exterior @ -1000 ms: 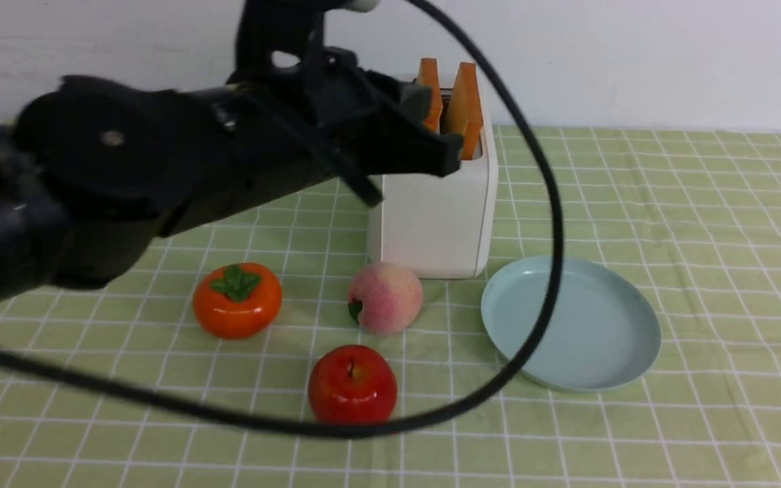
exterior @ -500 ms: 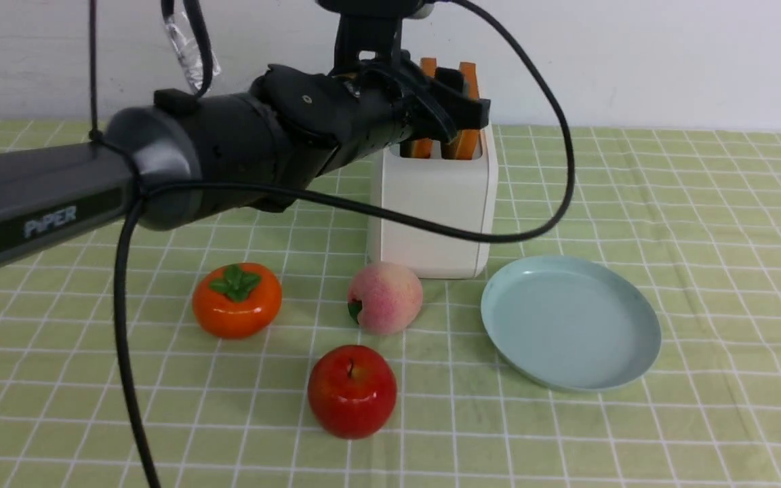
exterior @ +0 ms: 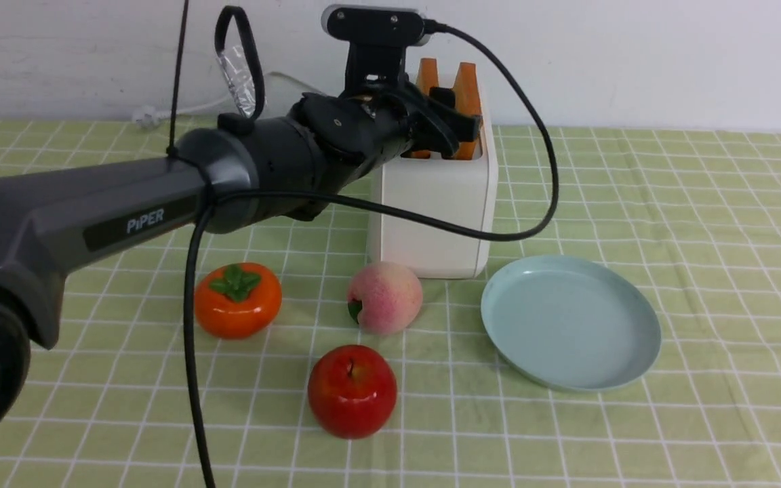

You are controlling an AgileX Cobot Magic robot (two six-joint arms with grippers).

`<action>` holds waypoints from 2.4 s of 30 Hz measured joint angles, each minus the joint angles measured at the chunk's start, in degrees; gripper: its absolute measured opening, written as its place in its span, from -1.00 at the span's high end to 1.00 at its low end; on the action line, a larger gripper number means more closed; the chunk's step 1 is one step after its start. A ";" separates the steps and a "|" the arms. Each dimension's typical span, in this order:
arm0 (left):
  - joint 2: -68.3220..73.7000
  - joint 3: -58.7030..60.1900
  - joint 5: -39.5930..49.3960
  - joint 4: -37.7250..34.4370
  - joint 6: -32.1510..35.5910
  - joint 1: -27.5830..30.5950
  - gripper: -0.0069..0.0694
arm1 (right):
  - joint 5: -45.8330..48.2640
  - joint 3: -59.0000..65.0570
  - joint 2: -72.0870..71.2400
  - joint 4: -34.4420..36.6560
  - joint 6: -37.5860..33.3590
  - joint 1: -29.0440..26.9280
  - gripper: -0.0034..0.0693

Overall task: Take toasted bread from bread machine on green coffee tablecloth place on plate.
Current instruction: 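Reach for a toast slice standing in the toaster with the left gripper, then place the slice of bread on the plate with the left gripper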

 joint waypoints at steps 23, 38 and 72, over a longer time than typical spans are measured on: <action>-2.08 -0.12 -0.96 3.42 0.00 0.05 0.61 | 0.00 0.00 0.00 0.00 0.00 0.00 0.81; -22.17 -0.81 27.38 -1.62 -0.96 0.05 0.61 | 1.20 -1.61 0.00 -0.03 0.00 0.00 0.81; 4.27 -1.29 28.08 -7.82 -4.93 -8.56 0.41 | 10.60 -5.07 0.00 1.05 0.00 0.00 0.81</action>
